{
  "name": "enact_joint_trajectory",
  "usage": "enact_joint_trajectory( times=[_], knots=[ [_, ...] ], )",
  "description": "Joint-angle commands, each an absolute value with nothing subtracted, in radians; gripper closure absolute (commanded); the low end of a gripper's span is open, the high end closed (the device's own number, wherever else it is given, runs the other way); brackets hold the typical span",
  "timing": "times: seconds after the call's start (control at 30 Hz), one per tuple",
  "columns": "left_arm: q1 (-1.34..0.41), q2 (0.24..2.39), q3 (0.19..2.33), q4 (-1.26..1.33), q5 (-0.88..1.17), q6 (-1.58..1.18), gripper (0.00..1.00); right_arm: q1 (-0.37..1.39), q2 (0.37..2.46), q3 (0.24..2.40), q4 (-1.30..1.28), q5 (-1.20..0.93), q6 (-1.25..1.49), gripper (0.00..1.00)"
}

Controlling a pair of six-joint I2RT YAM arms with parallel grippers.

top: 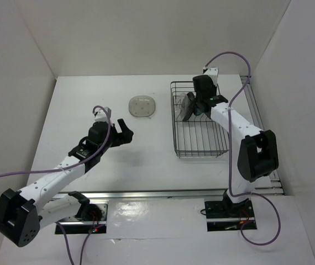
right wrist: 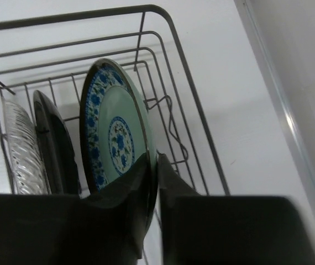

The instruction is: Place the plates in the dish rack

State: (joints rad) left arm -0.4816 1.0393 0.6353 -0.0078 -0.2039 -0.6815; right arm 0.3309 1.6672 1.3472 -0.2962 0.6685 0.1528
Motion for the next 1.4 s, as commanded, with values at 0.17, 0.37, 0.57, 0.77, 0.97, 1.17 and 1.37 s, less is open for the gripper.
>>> enact_joint_trajectory(
  times=[0.17, 0.37, 0.57, 0.77, 0.97, 1.17, 1.37],
  knots=[
    [-0.486, 1.055, 0.678, 0.014, -0.196, -0.664, 0.0, 0.347, 1.686, 1.359, -0.225, 0.693, 0.163, 0.32],
    [-0.486, 1.109, 0.712, -0.017, -0.268, -0.695, 0.0, 0.347, 1.643, 1.381, -0.251, 0.761, 0.172, 0.22],
    [-0.486, 1.385, 0.92, -0.055, -0.347, -0.729, 0.0, 0.368, 1.516, 1.417, -0.383, 0.905, 0.262, 0.15],
    [-0.457, 1.754, 1.181, -0.08, -0.362, -0.758, 0.01, 0.44, 1.326, 1.303, -0.371, 0.769, 0.284, 0.11],
    [-0.402, 1.945, 1.34, -0.087, -0.351, -0.775, 0.04, 0.578, 1.161, 1.126, -0.242, 0.732, 0.269, 0.08],
    [-0.371, 2.046, 1.454, -0.098, -0.362, -0.747, 0.04, 0.63, 1.17, 1.137, -0.267, 0.761, 0.25, 0.08],
    [-0.362, 2.135, 1.566, -0.136, -0.363, -0.738, 0.04, 0.653, 1.181, 1.146, -0.252, 0.761, 0.229, 0.08]
  ],
)
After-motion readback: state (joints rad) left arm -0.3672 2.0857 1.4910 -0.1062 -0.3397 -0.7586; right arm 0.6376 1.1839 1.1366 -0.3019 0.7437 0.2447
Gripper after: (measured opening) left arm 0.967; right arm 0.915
